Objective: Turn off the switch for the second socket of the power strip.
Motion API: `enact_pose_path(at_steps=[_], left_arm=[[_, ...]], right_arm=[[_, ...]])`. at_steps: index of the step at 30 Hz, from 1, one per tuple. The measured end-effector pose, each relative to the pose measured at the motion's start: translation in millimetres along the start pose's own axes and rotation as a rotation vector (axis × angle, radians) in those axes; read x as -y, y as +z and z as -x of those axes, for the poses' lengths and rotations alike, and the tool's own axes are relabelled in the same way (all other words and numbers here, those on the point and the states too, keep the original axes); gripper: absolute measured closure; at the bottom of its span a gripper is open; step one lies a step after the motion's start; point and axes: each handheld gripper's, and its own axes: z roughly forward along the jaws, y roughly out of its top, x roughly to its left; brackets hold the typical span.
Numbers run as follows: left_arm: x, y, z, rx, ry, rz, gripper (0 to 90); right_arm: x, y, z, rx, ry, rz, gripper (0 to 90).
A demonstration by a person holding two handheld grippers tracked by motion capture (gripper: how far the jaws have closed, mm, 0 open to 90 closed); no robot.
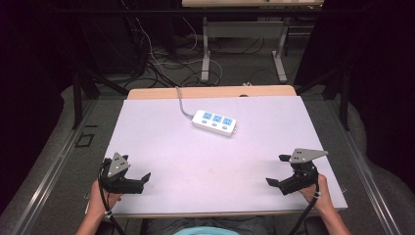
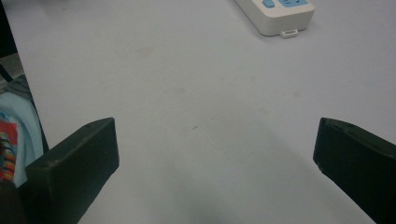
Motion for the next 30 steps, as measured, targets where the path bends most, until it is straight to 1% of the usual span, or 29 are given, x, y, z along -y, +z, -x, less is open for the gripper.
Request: enact_pose_path(at_steps=[2, 3, 5, 6, 8, 10, 11, 13, 14, 22, 23, 24, 25, 26, 30], left_arm=[[-0.3, -0.2, 0.0, 0.001, 0.002, -0.005, 0.1], [-0.5, 0.1, -0.1, 0.002, 0.005, -0.005, 0.1], [-0.5, 0.3, 0.0, 0.004, 0.005, -0.006, 0.0], [-0.6, 0.2, -0.2, 0.003, 0.009, -0.009, 0.1], [-0.3, 0.8, -0.1, -0.001, 0.007, -0.005, 0.0], [0.1, 0.3, -0.3, -0.003, 0.006, -0.011, 0.0], [0.1, 0.3, -0.3, -0.003, 0.006, -0.011, 0.1], [0.3, -0.2, -0.3, -0.003, 0.004, -0.012, 0.1], [0.4, -0.3, -0.3, -0.003, 0.004, -0.013, 0.1], [1.3, -0.6, -0.4, -0.003, 0.002, -0.021, 0.1], [1.2, -0.5, -0.3, -0.003, 0.001, -0.022, 0.1], [1.1, -0.4, -0.1, -0.003, 0.002, -0.022, 0.1], [1.0, -0.2, 0.0, -0.003, 0.003, -0.022, 0.1], [1.0, -0.1, 0.0, -0.004, 0.006, -0.024, 0.1], [0.8, -0.6, 0.0, -0.006, 0.009, -0.027, 0.1]], right_arm=[[0.2, 0.8, 0.0, -0.005, -0.006, 0.001, 0.0], [0.4, 1.0, -0.4, -0.006, -0.001, 0.002, 0.0], [0.6, 1.7, -0.8, 0.0, -0.002, 0.007, 0.0], [0.4, 2.1, -0.1, -0.002, -0.012, 0.009, 0.0], [0.2, 2.0, -0.6, -0.003, -0.008, 0.006, 0.0], [0.2, 3.3, -1.1, -0.004, -0.005, 0.012, 0.0], [-0.3, 3.4, -0.4, -0.008, -0.011, 0.001, 0.0], [-0.3, 4.2, -0.3, -0.008, -0.016, 0.004, 0.0], [-0.6, 4.3, -0.6, -0.015, -0.012, -0.007, 0.0], [-1.2, 7.3, 0.0, -0.021, -0.005, -0.012, 0.0], [-1.2, 7.7, 1.0, -0.021, -0.016, -0.01, 0.0], [-1.4, 7.0, 1.4, -0.025, -0.017, -0.023, 0.0], [-1.4, 7.0, 1.4, -0.025, -0.017, -0.023, 0.0], [-0.8, 7.4, 0.4, -0.017, -0.003, -0.012, 0.0], [-1.0, 7.5, 0.9, -0.016, 0.002, -0.012, 0.0]])
